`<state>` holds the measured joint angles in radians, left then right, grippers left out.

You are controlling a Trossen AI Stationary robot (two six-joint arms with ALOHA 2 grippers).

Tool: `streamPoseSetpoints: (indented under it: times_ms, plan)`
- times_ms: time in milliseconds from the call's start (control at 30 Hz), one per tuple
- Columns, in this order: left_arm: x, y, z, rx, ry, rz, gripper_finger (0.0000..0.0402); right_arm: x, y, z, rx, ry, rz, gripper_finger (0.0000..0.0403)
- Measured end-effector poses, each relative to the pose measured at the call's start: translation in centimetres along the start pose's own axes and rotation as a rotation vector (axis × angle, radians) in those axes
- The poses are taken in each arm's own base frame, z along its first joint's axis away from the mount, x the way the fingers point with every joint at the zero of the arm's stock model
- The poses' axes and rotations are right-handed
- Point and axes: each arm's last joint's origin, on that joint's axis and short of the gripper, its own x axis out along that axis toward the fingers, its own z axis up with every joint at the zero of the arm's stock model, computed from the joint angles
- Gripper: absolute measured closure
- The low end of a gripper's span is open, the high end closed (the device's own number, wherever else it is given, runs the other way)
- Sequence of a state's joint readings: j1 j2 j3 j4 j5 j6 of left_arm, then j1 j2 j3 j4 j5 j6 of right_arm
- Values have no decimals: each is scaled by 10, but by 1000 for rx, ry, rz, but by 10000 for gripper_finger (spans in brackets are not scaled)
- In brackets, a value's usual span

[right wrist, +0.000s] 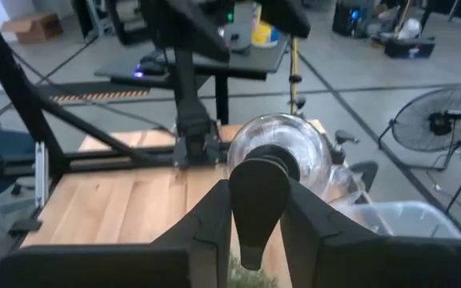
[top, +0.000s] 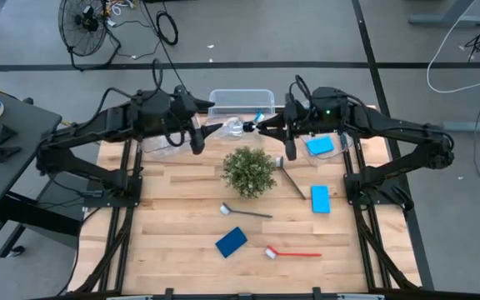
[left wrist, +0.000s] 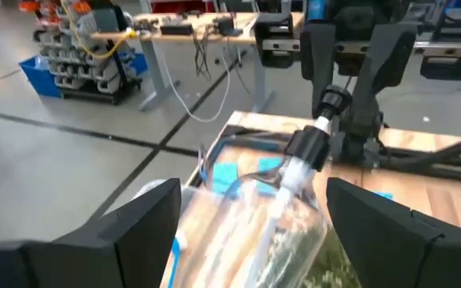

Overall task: Pick & Place Kitchen Sink Supplies
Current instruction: Put the transparent soap dispenser into the left transparent bin

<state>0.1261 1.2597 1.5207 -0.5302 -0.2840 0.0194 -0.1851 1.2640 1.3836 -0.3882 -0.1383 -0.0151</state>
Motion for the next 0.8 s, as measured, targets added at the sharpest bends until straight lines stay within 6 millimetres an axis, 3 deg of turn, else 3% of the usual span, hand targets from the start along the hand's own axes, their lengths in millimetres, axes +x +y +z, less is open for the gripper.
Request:
streamPoseSetpoints:
  times_ms: [233, 367, 800]
  plan:
    - [1, 2, 1, -6, -1, 13, 88, -16, -4, 24, 24, -53, -23, 325]
    - [0, 2, 2, -8, -5, 15, 88, -21, -9, 35, 72, 17, -43, 325]
    - [0, 2, 3, -14, -19, 17, 88, -15, -17, 80, 43, 182, -45, 325]
